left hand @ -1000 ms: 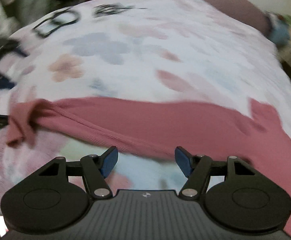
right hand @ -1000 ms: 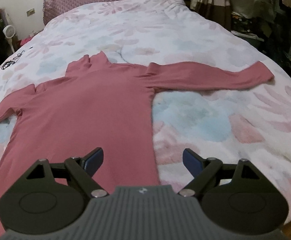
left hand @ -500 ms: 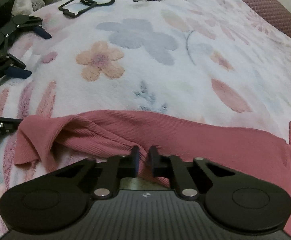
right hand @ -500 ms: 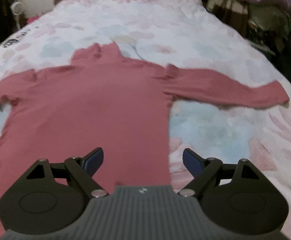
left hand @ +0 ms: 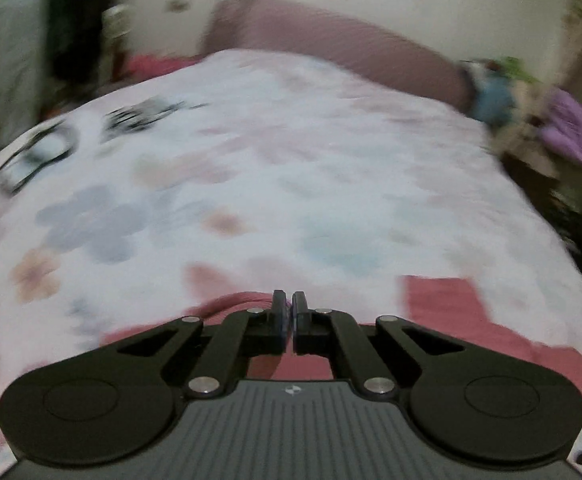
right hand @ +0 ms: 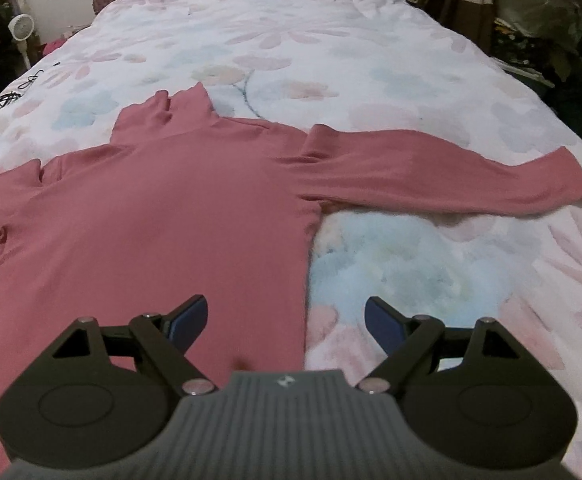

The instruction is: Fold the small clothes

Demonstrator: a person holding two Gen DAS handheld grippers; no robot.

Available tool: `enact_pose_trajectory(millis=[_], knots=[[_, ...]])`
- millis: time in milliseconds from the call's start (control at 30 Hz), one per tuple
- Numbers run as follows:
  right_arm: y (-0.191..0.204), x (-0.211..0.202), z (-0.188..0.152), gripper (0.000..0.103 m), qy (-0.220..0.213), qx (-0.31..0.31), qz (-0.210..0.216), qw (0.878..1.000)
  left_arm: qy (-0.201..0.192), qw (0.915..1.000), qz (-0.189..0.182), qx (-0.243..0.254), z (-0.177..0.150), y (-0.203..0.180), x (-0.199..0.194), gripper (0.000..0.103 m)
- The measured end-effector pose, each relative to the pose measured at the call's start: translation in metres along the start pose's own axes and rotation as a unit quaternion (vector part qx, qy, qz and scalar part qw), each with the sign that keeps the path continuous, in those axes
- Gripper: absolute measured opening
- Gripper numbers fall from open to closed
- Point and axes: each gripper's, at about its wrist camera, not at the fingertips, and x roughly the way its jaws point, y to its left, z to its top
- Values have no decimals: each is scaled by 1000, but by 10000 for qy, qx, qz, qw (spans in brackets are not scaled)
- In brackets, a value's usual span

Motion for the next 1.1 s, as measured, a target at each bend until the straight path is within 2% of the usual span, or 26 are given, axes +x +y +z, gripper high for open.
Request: enact_pose_trajectory(millis=[167,267,333,433,500,567,633,800,900,1000,1067,1100], knots=[[-3,5,5,82,-34,48,226,9997,284,9956,-691,573,-18,-81,26,1],[-3,8,5,82,-16,92,377,9992,802,9913,-889,554,-41,-99,56,3],[-1,10,5,82,-10,63,452,9990,1210,9866,-945,546,-56,-102,76,11],[3,14,5,82,56,1,575,9983,1522,9827,-980,391,-65,-89,84,27],[8,15,8,82,65,-42,694,9976,1467,9837,-984,331,-63,-78,75,40],[16,16,13,82,41,-124,831,9965,1335,9858,-945,367,-58,-68,63,46],[29,17,22,81,3,-186,1013,9947,1231,9889,-750,370,-58,-54,49,46],[84,23,52,66,-65,-460,1763,9832,1110,9936,-191,9,-47,-9,56,46],[126,34,70,64,-77,-649,2294,9711,1106,9936,-81,-229,-47,12,61,46],[167,58,89,60,76,-701,2607,9629,1109,9932,-33,-352,-47,23,70,46],[196,77,101,50,196,-792,2774,9573,1103,9929,-67,-436,-49,32,69,46],[210,86,107,50,197,-899,2812,9552,1098,9928,-70,-471,-50,36,71,46]])
